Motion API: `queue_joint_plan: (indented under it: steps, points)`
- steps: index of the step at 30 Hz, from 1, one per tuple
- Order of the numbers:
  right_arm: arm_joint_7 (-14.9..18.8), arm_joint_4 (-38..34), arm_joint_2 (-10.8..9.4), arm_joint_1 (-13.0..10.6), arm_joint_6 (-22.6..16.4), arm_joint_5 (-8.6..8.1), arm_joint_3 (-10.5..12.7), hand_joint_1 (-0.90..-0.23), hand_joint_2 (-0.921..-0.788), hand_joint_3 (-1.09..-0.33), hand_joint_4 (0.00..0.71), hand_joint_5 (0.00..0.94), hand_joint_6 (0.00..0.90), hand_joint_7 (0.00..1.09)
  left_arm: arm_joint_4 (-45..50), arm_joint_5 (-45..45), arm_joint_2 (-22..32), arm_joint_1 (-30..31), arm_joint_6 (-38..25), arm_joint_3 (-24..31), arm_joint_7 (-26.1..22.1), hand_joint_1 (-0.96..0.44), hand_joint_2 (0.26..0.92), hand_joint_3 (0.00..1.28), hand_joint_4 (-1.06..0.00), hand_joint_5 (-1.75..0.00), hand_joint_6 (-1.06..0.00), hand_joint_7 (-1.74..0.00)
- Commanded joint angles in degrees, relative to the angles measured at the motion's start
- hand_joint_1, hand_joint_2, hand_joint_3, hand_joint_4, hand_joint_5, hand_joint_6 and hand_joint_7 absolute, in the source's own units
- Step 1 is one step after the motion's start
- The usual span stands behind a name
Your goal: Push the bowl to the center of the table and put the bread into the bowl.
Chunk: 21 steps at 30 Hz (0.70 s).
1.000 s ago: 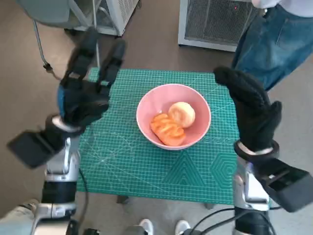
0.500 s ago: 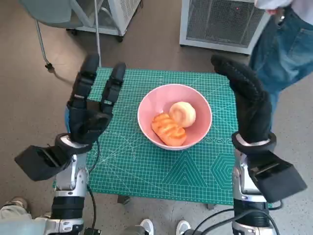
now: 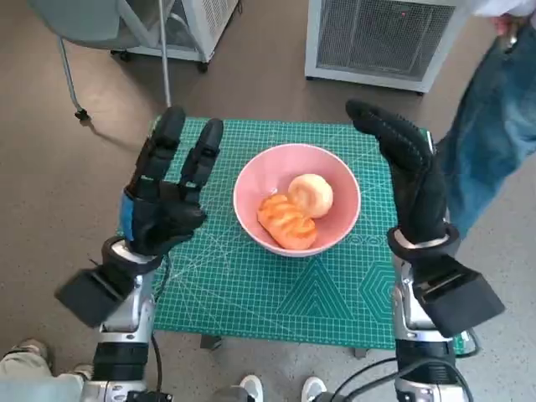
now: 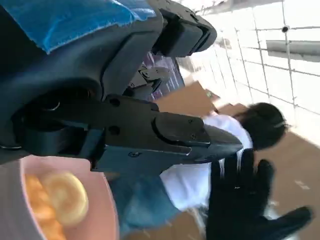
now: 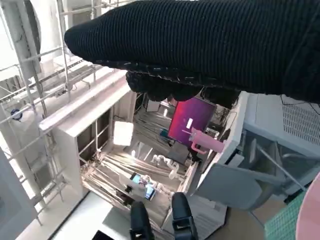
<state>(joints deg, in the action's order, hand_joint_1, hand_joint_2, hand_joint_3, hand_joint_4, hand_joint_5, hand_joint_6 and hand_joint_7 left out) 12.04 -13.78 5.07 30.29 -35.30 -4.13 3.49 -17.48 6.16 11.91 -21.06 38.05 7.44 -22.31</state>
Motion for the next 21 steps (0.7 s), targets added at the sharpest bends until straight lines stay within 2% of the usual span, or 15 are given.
queue_joint_plan:
  steps: [1, 7, 11, 21]
  points:
    - [-0.3, -2.6, 0.1, 0.4, -0.3, 0.33, -0.3, -0.665, -0.921, -0.823, 0.244, 0.027, 0.0, 0.67, -2.4, -4.5, 0.2, 0.2, 3.4, -0.2, 3.8, -0.35, 0.921, 0.13, -0.16, 0.0, -0.28, 0.0]
    - [0.4, -5.3, -0.4, 1.2, -1.4, -0.82, -0.5, -0.667, -0.921, -0.819, 0.245, 0.026, 0.001, 0.67, -4.9, -11.4, 0.5, -0.2, 7.2, -0.5, 10.0, -0.38, 0.921, 0.15, -0.15, 0.0, -0.28, 0.0]
    - [1.1, -6.7, -0.8, 1.6, -1.9, -1.79, -0.8, -0.666, -0.921, -0.818, 0.246, 0.025, 0.001, 0.67, -6.7, -14.0, 0.7, -0.6, 9.9, -0.7, 13.0, -0.31, 0.921, 0.15, -0.15, 0.0, -0.27, 0.0]
    - [2.2, -10.8, -0.6, 2.7, -4.1, -2.44, -0.7, -0.665, -0.921, -0.814, 0.25, 0.024, 0.006, 0.67, -11.6, -11.2, 0.8, -2.4, 13.0, -2.0, 13.4, -0.13, 0.921, 0.11, -0.14, 0.0, -0.24, 0.0]
